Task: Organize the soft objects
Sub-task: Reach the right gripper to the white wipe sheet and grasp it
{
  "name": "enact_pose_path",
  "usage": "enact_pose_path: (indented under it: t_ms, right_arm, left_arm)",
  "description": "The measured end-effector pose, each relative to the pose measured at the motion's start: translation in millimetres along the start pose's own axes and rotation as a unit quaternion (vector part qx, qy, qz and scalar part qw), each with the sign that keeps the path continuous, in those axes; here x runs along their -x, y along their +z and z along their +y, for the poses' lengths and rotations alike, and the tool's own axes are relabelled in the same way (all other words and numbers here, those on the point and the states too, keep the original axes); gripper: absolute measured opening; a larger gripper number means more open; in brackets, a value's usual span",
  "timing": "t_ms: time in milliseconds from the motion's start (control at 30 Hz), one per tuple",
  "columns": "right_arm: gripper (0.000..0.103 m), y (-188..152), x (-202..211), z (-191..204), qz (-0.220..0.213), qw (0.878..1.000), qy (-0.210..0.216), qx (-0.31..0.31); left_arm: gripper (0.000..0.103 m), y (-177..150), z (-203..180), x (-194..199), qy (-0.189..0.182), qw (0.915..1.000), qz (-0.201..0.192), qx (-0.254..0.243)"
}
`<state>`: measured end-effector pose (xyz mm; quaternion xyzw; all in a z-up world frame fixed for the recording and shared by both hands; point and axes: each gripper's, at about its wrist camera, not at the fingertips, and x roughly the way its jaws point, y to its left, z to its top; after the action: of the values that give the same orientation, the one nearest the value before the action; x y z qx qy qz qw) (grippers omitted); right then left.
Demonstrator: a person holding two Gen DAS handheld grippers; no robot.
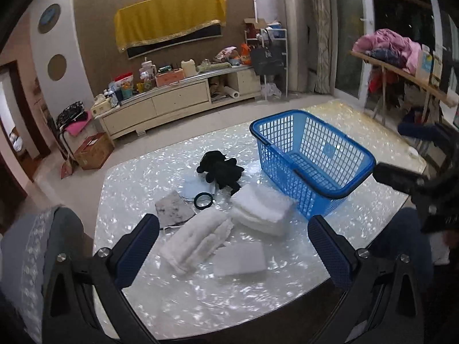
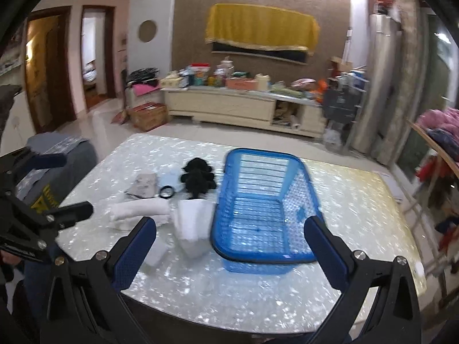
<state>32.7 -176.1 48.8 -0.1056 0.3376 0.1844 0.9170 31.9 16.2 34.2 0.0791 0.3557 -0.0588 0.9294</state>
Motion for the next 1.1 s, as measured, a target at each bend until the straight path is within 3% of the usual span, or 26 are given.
enact_pose_path:
  t_ms: [100, 200, 433, 667, 1100]
  right_arm:
    - [0.103, 9.6, -14.8, 7.9, 0.02, 0.999, 0.026, 0.018]
    - [0.103, 16.8, -33.5, 20.5, 0.049, 0.997, 0.058, 0.032]
    - [0.103, 30.9, -69.9, 57.0, 0.102, 0.985, 0.113, 0.085]
    - [0.103, 24.9, -112.7, 93.3, 0.161, 0.965, 0.151, 0.144]
    - [0.103, -11.0, -175.2, 135.0, 0.255, 0.924, 0.189, 0.214]
  left_arm:
    - [0.103, 6.2, 14.0, -2.9, -0.004, 0.9999, 0.011, -0.004]
    - [0.103, 8.3, 26.9, -4.2, 0.018, 0.9996, 0.017, -0.012]
    - [0.103, -2.9, 57.4, -17.2, 0.026, 0.9982, 0.051, -0.021]
    - [0.103, -29.6, 82.4, -42.7, 0.026, 0.9945, 0.096, -0.032]
    - [0.103, -77.2, 112.3, -87.2, -0.003, 0.9888, 0.149, -0.004]
